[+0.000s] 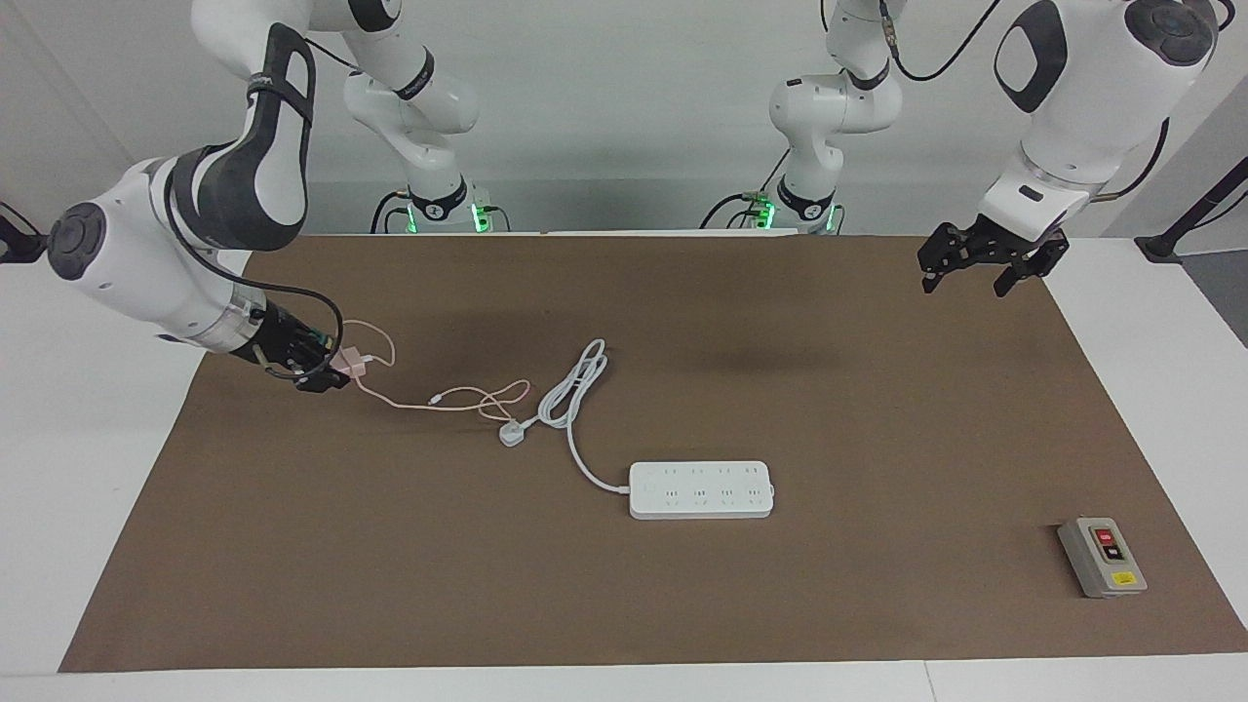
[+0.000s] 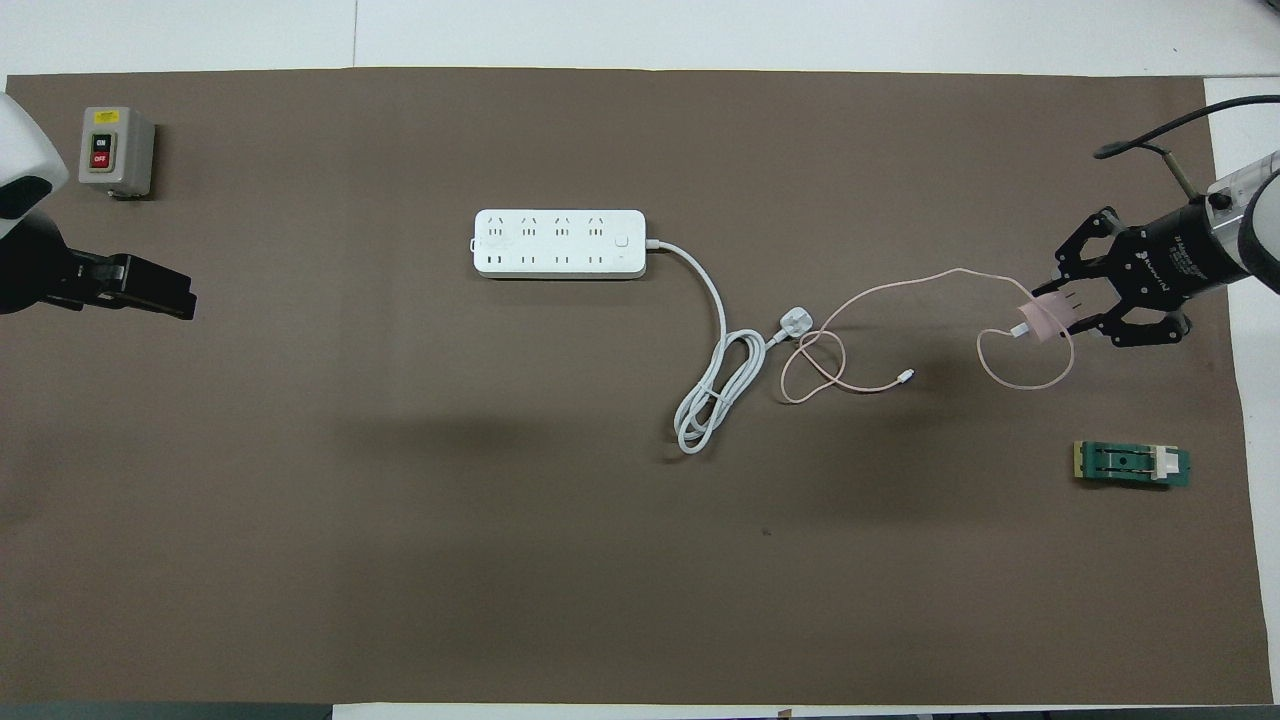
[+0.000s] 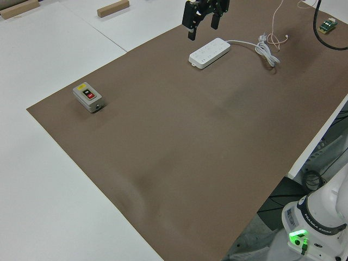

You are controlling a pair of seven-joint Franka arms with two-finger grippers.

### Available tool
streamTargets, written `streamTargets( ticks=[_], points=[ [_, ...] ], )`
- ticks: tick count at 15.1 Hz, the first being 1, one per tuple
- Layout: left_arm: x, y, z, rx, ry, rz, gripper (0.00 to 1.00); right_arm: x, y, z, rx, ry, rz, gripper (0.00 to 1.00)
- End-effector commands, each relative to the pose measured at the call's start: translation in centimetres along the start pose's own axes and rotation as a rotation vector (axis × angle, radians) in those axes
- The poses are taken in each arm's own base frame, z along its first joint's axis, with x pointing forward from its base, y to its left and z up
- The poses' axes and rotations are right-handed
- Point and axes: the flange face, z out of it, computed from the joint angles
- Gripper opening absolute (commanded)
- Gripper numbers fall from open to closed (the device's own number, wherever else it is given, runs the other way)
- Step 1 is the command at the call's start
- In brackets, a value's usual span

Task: Plug charger into power strip
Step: 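Lift the pink charger with the right gripper away from the robot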

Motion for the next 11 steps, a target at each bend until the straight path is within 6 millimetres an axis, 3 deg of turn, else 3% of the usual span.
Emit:
streamTargets(
  ticks=[1,3,7,9,11],
  points=[
    [-0.5,0.8,-0.2,-0.013,-0.005,0.015,1.00,2.9,0.8,2.8,0.038,-0.055,0.082,0.00],
    [-0.4,0.9,-0.2,-0.016,-0.004,0.020,1.00,4.0,1.1,5.2,0.057,-0.049,0.111,0.00],
    [-0.5,1.2,-0.1,-0.061,-0.007,0.014,1.00,5.1,1.4,7.2,0.084,-0.029,0.135,0.00],
    [-0.5,1.0,-0.2,-0.115,0.000,0.001,1.00,5.0,1.1,6.2,0.088,-0.027,0.127,0.00],
    [-0.5,0.7,-0.3,-0.147,0.005,-0.011,1.00,4.5,-0.1,3.6,0.066,-0.056,0.107,0.00]
  ],
)
